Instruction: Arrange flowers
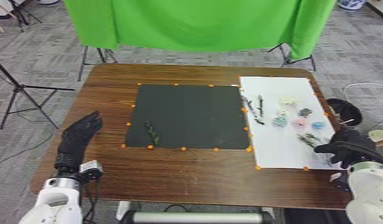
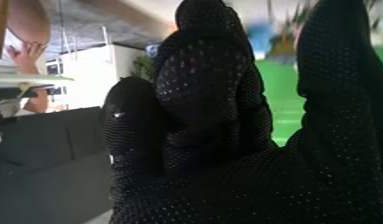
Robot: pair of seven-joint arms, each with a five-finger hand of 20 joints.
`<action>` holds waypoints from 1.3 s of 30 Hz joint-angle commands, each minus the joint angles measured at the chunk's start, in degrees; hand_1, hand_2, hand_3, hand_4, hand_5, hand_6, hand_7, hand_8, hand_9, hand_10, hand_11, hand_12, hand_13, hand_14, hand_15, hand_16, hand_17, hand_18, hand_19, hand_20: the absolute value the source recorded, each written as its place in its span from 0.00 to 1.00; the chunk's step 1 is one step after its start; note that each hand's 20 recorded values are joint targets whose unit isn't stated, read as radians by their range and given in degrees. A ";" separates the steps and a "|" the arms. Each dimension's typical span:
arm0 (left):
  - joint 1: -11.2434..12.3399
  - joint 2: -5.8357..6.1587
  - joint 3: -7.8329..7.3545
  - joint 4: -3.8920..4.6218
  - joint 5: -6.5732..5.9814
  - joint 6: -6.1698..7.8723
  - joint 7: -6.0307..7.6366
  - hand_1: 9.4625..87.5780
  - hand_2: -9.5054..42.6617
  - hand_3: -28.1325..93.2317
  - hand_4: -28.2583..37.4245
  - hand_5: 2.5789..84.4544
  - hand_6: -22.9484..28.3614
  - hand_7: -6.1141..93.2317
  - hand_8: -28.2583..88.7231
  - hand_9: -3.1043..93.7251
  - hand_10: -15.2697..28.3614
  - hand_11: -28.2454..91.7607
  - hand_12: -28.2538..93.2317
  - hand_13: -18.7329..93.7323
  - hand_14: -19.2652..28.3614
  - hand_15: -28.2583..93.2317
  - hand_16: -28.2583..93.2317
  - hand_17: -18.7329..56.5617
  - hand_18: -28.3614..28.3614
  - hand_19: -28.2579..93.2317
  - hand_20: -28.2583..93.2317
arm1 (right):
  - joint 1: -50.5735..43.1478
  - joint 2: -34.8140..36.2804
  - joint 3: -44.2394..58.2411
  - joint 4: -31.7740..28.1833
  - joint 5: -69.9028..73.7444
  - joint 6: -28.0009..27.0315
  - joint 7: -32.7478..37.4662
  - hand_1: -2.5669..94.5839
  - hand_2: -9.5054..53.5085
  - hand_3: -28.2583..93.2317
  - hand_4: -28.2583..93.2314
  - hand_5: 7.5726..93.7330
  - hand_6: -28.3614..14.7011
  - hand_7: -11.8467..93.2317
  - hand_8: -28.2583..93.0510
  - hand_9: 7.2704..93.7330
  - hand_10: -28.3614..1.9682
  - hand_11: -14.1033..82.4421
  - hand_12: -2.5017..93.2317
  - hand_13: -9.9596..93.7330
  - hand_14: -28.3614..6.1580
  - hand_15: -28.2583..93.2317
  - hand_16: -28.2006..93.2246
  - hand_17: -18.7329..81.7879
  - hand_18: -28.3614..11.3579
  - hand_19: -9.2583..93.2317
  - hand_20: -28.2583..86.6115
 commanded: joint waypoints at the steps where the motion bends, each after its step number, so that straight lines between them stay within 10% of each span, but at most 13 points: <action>1: 1.10 -0.69 0.46 -0.28 0.18 -0.75 -0.15 0.20 0.00 0.82 0.05 0.51 0.51 0.18 0.18 0.46 0.64 0.37 0.32 0.47 0.70 0.31 0.23 0.36 0.65 0.25 0.37 | 3.19 1.69 -4.02 3.07 -0.21 0.95 1.19 0.48 0.00 0.75 0.13 0.69 0.55 0.38 0.34 0.94 0.51 0.45 0.27 1.00 0.74 0.64 0.46 0.87 0.52 0.98 0.52; 18: 1.15 -0.18 0.39 -0.30 0.05 -1.21 -0.18 0.20 0.00 0.82 0.06 0.51 0.51 0.18 0.18 0.46 0.64 0.37 0.32 0.47 0.70 0.31 0.23 0.36 0.65 0.25 0.37 | 9.64 1.37 0.39 -9.08 4.62 1.14 -1.33 0.61 0.01 0.76 0.15 0.74 0.54 0.51 0.37 1.00 0.59 0.52 0.27 1.00 0.79 0.72 0.39 0.94 0.57 0.96 0.55; 39: 0.33 0.67 0.32 -0.27 0.33 -2.90 -1.47 0.20 0.00 0.82 0.05 0.51 0.51 0.17 0.18 0.46 0.64 0.36 0.32 0.47 0.70 0.31 0.23 0.35 0.65 0.25 0.37 | 57.89 -15.28 -54.10 -0.13 12.06 -2.31 -5.00 0.60 0.00 0.76 0.17 0.75 0.53 0.51 0.37 1.00 0.60 0.52 0.26 1.00 0.79 0.73 0.39 0.94 0.58 0.95 0.55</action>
